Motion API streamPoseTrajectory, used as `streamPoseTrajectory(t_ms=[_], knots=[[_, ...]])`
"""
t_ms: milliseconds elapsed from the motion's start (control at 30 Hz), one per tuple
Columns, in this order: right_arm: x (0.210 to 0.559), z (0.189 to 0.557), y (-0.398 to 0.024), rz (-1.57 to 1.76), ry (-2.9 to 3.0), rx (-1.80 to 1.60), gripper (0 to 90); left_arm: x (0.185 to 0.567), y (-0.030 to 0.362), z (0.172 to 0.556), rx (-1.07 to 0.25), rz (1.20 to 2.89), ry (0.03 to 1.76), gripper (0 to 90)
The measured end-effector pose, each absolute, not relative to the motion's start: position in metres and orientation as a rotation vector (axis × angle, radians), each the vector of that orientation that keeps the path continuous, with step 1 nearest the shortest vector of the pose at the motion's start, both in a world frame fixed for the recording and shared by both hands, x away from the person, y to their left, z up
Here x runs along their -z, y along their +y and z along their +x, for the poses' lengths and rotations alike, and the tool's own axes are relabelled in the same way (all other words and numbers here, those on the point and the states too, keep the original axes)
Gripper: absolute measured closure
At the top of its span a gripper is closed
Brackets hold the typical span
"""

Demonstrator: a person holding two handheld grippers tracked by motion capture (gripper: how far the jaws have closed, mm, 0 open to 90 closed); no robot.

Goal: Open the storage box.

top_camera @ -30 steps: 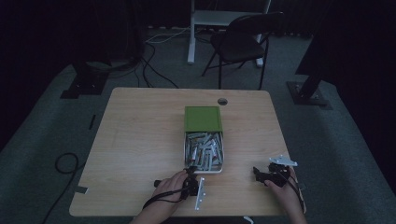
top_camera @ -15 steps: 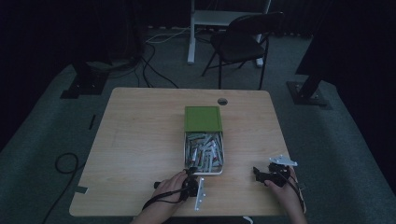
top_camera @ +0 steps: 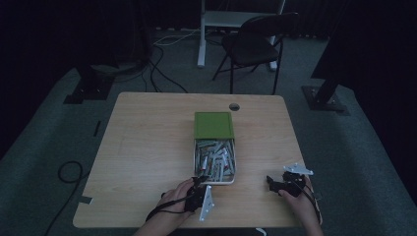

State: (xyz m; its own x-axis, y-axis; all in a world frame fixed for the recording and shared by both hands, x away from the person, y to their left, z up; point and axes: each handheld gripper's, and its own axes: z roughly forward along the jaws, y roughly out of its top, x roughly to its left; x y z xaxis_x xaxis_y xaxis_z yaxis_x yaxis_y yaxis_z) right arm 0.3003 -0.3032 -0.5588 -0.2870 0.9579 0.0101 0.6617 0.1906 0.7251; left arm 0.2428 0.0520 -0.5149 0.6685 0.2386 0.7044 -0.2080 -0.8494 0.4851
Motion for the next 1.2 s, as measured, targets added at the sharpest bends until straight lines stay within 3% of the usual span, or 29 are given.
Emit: streamPoseTrajectory(t_ms=[500, 1200], knots=[[0.559, 0.300, -0.303, 1.514, 2.023, -0.877, 12.3, 0.467, 0.083, 0.249, -0.922, 2.113, 0.236, 62.4], [0.559, 0.300, -0.303, 1.514, 2.023, -0.878, 12.3, 0.461, 0.152, 0.274, -0.928, 1.974, 0.490, 62.2]])
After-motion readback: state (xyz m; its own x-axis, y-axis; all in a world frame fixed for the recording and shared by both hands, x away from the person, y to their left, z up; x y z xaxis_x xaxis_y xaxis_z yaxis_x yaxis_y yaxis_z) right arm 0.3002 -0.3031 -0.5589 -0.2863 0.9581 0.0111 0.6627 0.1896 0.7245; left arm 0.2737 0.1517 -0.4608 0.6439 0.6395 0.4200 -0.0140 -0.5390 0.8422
